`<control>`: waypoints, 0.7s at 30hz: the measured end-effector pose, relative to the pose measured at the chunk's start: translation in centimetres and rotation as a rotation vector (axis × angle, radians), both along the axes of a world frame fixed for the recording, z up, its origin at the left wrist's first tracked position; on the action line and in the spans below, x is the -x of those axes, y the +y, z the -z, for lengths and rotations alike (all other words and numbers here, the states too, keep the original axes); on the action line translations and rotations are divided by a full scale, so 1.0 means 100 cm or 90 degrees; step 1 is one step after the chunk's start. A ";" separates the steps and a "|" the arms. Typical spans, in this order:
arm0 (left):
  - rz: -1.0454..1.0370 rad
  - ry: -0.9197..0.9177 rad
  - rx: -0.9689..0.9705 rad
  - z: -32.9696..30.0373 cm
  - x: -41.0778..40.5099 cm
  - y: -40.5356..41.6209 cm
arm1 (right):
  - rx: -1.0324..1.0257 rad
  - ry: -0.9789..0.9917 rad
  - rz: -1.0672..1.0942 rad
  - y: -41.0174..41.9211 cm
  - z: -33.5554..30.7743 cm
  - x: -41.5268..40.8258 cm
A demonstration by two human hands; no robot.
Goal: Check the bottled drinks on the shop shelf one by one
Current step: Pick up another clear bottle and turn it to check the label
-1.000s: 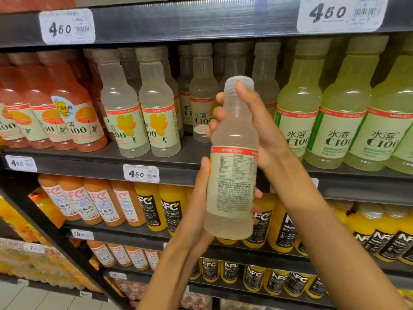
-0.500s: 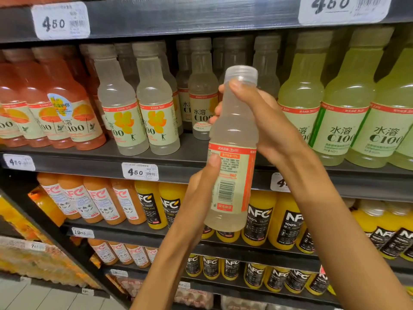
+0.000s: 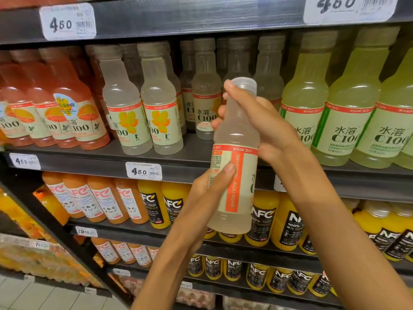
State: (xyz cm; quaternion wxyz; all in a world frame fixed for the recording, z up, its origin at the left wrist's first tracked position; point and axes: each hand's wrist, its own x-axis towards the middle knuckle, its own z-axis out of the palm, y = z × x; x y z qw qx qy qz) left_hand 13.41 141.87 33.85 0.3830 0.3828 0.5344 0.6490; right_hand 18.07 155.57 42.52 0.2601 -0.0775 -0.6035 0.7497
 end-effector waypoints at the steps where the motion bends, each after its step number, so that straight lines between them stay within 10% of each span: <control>1: 0.010 -0.029 -0.011 0.000 -0.001 -0.002 | 0.009 -0.011 -0.011 0.000 -0.001 0.000; 9: 0.231 -0.400 -0.122 -0.018 -0.009 -0.008 | 0.173 0.013 -0.036 -0.002 -0.001 0.004; 21: 0.269 -0.474 -0.217 -0.040 -0.014 -0.017 | 0.260 -0.121 -0.111 -0.004 0.004 -0.004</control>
